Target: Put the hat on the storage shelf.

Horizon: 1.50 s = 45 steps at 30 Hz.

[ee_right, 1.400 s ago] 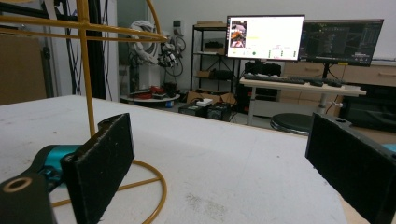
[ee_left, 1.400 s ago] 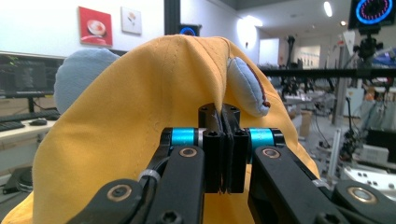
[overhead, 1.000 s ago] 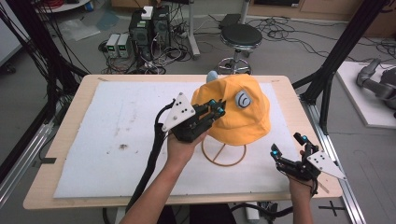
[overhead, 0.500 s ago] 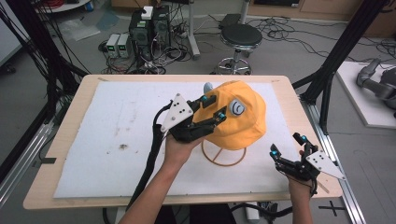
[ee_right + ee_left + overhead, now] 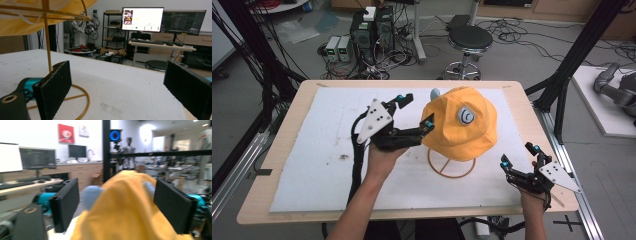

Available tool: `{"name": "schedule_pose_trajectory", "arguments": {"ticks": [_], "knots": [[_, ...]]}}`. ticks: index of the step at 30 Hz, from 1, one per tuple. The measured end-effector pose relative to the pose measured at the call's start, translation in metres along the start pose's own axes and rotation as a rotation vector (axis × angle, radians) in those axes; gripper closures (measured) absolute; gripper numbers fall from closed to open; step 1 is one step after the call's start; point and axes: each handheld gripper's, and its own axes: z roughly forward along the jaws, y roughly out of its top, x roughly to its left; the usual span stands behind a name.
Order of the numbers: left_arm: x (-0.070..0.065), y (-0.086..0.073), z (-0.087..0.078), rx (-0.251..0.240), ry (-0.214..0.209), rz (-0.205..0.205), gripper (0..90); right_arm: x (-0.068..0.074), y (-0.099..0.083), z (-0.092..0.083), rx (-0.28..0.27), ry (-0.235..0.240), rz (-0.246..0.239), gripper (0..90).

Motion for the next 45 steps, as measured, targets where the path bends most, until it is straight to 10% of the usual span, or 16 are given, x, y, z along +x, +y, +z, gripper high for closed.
{"name": "schedule_pose_trajectory", "arguments": {"ticks": [13, 25, 37, 45], "knots": [[0.077, -0.008, -0.092, -0.028, 0.312, -0.035, 16.5, 0.003, -0.001, 0.001, -0.032, 0.018, 0.019, 7.5], [0.118, -0.039, -0.175, 0.018, 0.590, 0.042, 16.7, 0.005, -0.001, 0.003, -0.037, 0.014, 0.038, 7.5], [0.105, -0.076, -0.216, 0.011, 0.675, 0.087, 16.7, 0.005, 0.000, 0.003, -0.037, 0.001, 0.026, 7.6], [0.101, -0.093, -0.215, 0.088, 0.635, 0.069, 16.2, 0.003, 0.000, 0.003, -0.031, -0.014, 0.029, 7.5]]}}
